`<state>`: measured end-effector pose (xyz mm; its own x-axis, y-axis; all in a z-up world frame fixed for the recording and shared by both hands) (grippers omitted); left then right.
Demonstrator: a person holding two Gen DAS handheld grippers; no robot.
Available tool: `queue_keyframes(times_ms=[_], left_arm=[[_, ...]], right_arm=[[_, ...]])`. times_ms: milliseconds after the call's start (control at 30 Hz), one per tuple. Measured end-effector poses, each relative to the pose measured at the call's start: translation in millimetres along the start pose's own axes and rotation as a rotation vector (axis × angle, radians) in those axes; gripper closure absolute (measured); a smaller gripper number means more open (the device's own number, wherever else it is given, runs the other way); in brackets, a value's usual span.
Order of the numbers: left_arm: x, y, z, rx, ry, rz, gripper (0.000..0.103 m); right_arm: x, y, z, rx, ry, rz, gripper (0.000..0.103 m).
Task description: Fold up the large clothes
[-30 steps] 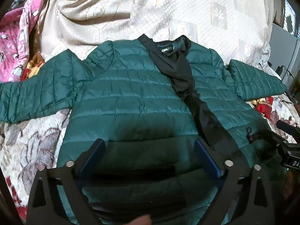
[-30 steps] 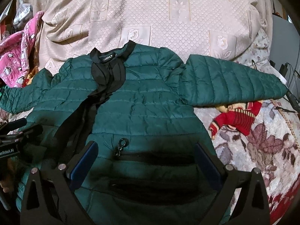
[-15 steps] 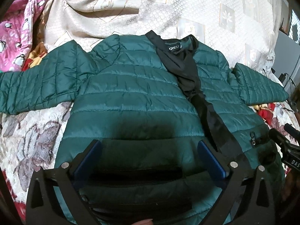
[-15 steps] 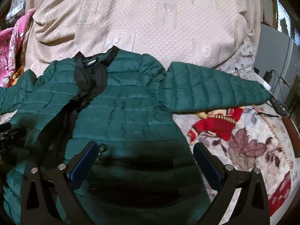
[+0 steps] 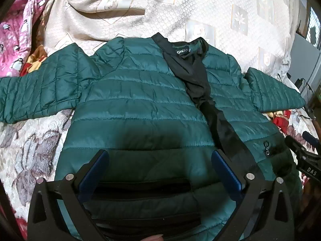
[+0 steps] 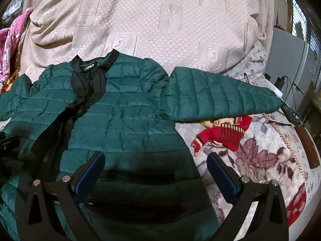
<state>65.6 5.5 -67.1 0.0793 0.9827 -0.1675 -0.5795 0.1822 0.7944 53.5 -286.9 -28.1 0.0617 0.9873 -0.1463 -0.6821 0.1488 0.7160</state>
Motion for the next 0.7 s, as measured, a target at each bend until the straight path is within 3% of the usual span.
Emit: queue_keyframes(times_ms=[333,500,700], left_arm=[[-0.5,-0.1,-0.9,0.001,-0.009,0.004,0.06],[-1.2,2.5,-0.1,-0.006,-0.016,0.003,0.06],[-0.8,3.6,0.3,-0.009,-0.02,0.01,0.06]], right_arm=[[-21.6,9.0,6.7,-0.056,-0.007,-0.165,0.0],[-25.3,24.8,15.7,-0.13,-0.027,-0.171,0.0],[-19.2,57.5,29.4,-0.287,-0.022,-0.154,0.0]])
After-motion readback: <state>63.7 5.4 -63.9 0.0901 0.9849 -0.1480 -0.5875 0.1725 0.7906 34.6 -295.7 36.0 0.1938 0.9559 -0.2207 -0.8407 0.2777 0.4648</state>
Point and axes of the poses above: each gripper's, at about its wrist camera, not at the fingertips, and y roughly against the way its jaws point, x to its left, z to its top, the point moved 8 cm from there along -y, roughly the way its jaws point, and after that the axes turned 5 degrees about x, right-handed, at the moved point
